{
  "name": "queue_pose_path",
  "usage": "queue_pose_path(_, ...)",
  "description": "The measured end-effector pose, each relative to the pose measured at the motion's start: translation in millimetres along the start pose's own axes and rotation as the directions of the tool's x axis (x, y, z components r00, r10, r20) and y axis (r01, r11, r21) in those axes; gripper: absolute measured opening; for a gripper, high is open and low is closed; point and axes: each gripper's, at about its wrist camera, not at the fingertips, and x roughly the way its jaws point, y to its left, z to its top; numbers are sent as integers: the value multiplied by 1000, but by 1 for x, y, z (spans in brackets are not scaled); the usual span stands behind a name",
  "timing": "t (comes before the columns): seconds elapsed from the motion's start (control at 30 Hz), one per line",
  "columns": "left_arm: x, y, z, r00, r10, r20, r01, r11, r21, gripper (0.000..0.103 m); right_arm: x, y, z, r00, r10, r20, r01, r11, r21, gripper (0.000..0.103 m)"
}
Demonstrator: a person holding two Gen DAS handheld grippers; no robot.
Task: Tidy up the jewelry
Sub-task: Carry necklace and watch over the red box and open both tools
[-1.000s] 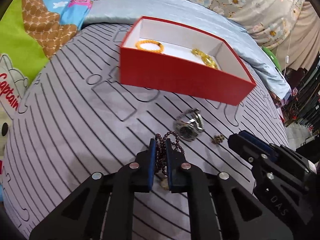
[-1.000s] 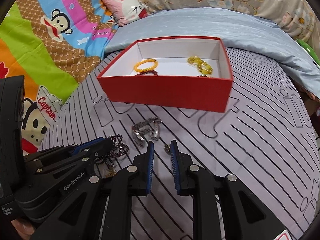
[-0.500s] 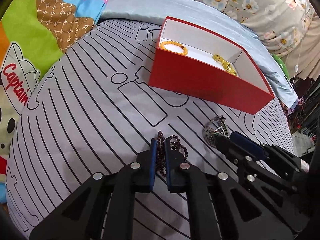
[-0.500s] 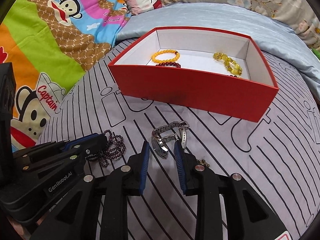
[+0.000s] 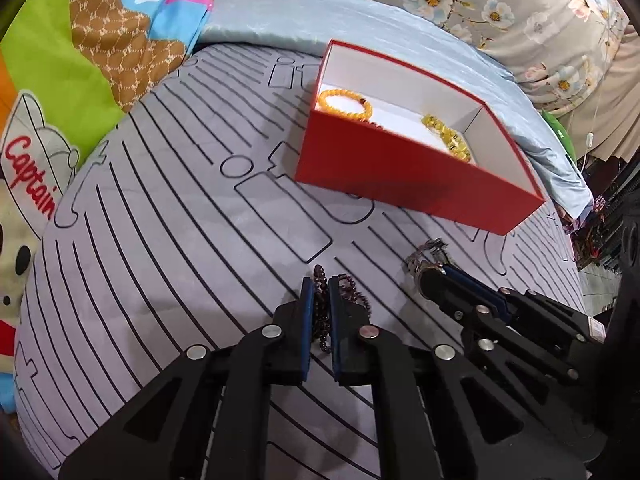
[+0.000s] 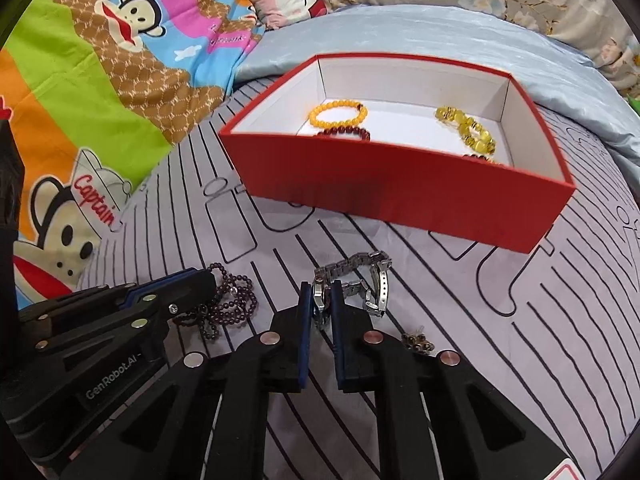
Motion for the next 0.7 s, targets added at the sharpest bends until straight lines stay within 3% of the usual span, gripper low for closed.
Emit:
queue_pose_path(0.43, -55, -40, 45, 992, -21, 125, 9, 995, 98, 7, -79, -10, 42, 985, 16, 170, -17, 1000, 5, 9)
queue_pose_path(0.7, -73, -66, 96, 975, -53, 217, 23, 990, 142, 7, -104, -27, 85, 967, 6, 254, -9, 1000, 11, 9)
